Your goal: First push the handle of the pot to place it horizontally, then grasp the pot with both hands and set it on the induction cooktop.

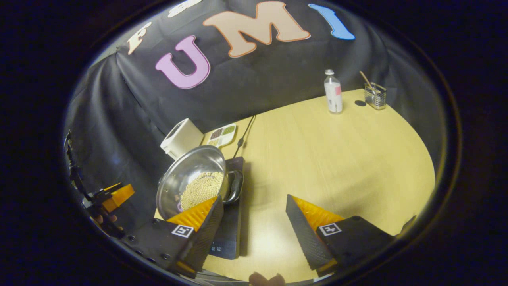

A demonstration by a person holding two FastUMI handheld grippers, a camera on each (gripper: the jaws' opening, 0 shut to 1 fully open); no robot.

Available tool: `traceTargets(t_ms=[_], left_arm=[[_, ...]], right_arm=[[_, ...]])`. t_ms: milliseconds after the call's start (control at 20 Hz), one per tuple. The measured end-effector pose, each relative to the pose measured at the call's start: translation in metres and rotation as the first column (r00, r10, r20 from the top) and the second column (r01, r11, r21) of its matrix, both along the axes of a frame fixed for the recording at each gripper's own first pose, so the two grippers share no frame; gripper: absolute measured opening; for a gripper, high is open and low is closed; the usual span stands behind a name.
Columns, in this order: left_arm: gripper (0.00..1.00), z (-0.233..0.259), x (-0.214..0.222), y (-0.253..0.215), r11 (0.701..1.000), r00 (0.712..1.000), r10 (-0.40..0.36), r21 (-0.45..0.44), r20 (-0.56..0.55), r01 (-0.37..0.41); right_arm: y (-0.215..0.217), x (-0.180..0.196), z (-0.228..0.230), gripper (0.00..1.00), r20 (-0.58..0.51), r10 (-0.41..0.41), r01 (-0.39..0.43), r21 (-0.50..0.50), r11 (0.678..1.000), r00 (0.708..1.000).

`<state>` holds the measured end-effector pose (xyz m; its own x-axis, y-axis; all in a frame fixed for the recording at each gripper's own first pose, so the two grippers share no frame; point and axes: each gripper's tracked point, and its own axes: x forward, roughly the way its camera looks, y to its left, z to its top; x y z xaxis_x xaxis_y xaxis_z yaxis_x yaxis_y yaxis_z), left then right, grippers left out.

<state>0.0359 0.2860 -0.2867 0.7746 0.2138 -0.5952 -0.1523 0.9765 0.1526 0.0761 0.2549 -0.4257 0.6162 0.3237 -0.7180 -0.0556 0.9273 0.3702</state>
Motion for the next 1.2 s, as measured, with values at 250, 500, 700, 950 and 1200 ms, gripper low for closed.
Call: traceTargets(t_ms=[250,500,700,950,1200], left_arm=[[0.88,0.062,-0.004,-0.053,0.997,0.99,-0.075,0.004,0.119,0.075],[0.88,0.112,-0.007,-0.092,0.991,0.967,-0.109,-0.049,0.23,0.123],[0.88,0.153,-0.037,-0.112,0.988,0.944,-0.095,-0.088,0.315,0.128],[0.88,0.195,-0.066,-0.145,0.981,0.908,-0.102,-0.113,0.406,0.16],[0.88,0.259,-0.081,-0.154,0.993,0.86,-0.073,-0.048,0.505,0.112]], right_arm=[[-0.034,-0.006,0.057,0.95,0.117,-0.042,0.04,0.024,0.999,0.992],[-0.054,-0.026,0.121,0.93,0.237,-0.045,0.054,-0.032,0.998,0.971],[-0.069,-0.058,0.186,0.93,0.337,-0.035,0.064,-0.075,0.995,0.941],[-0.088,-0.097,0.268,0.98,0.472,-0.004,0.077,-0.135,0.988,0.882],[-0.089,-0.093,0.361,0.93,0.649,0.035,0.058,-0.122,0.991,0.76]])
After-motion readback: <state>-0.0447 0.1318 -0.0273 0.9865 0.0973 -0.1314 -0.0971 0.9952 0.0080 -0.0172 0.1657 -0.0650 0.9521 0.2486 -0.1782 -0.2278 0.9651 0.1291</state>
